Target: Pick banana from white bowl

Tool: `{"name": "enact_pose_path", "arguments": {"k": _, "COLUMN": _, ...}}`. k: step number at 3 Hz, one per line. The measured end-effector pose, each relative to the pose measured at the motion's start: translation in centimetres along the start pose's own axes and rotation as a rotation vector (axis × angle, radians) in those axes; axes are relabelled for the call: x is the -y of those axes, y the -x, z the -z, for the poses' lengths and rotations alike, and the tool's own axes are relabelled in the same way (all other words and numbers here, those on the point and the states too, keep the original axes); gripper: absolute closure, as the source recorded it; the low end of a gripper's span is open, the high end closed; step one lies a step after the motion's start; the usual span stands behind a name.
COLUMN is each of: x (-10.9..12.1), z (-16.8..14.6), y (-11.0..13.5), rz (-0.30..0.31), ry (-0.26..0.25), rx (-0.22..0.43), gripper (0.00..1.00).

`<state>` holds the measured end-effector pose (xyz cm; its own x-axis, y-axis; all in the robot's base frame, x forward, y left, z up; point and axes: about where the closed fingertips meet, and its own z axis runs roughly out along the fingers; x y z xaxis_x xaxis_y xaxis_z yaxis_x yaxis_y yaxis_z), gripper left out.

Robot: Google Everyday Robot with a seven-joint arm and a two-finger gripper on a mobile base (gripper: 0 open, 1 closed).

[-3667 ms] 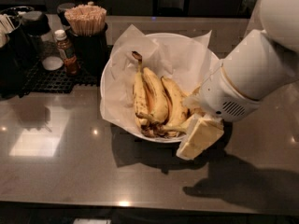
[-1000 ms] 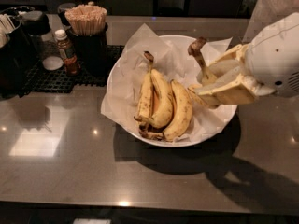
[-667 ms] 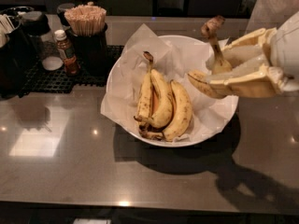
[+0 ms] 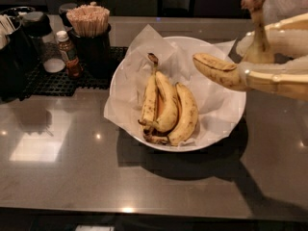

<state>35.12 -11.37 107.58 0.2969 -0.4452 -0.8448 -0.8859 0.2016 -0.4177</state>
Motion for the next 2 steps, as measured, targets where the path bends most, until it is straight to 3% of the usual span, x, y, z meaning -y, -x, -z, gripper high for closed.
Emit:
{"name": "enact_pose_path", "arguments": {"k": 1, "x": -0.65, "z": 1.17, "y": 1.06, "rz": 0.05, "ry": 0.011, "rx": 0.118, "gripper": 1.0}}
{"name": "enact_pose_path", "arguments": {"k": 2, "x": -0.69, "z": 1.17, "y": 1.53, "rz": 0.064, "ry": 0.012, "rx": 0.134, "gripper": 1.0}}
